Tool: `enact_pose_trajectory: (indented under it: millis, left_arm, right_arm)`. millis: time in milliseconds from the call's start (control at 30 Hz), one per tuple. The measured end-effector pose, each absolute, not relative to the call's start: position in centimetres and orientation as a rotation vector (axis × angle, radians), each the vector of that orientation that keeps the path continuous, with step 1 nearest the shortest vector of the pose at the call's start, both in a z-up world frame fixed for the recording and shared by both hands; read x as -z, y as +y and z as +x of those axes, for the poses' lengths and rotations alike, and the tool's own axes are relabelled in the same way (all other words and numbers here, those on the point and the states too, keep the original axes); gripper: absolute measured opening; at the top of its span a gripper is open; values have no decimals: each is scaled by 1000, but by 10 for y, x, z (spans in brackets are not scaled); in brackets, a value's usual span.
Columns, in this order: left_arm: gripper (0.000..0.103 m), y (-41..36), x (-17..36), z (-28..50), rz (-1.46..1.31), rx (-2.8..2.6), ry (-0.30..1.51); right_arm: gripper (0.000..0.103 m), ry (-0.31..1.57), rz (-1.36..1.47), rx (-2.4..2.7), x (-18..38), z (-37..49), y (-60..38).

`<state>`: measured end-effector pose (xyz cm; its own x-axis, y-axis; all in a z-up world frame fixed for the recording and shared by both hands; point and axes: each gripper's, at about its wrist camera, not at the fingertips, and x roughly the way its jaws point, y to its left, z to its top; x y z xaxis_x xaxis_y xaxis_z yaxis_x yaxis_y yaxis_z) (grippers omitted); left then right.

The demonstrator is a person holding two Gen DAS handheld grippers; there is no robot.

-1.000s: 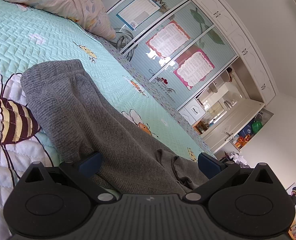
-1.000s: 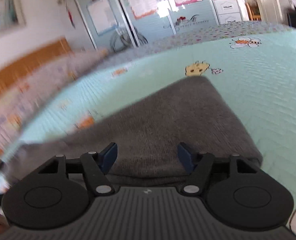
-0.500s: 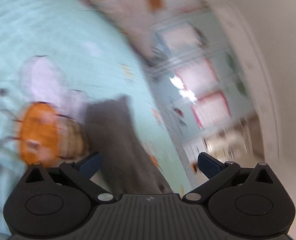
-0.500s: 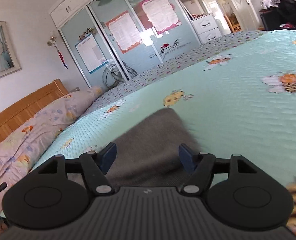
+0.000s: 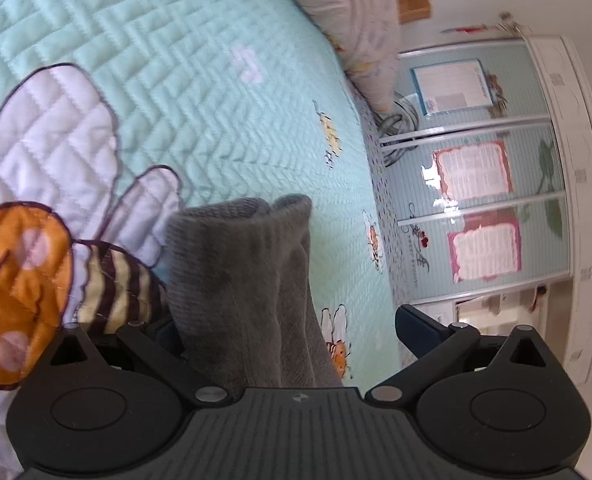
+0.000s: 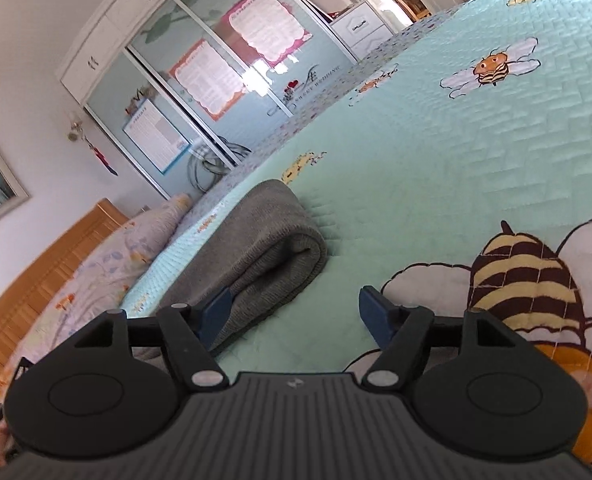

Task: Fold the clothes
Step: 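Roll the sweater into a tight roll with the left gripper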

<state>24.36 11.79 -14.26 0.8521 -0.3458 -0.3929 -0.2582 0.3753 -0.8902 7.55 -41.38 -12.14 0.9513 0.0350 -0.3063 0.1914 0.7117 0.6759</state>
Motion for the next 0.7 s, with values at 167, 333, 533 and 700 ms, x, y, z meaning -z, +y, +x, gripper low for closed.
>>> enact_pose_trajectory:
  millis: [167, 333, 533, 700]
  left_arm:
    - [27, 111, 141, 239, -1104, 18, 572]
    - [22, 100, 119, 233, -999, -1, 538]
    - [21, 57, 59, 220, -746, 51, 409]
    - [21, -45, -7, 198, -303, 286, 267]
  right_arm:
    - [76, 276, 815, 54, 125, 69, -419]
    - [77, 240, 854, 27, 127, 65, -424]
    - [77, 197, 905, -8, 130, 61, -432]
    - [80, 177, 928, -35, 130, 59, -436]
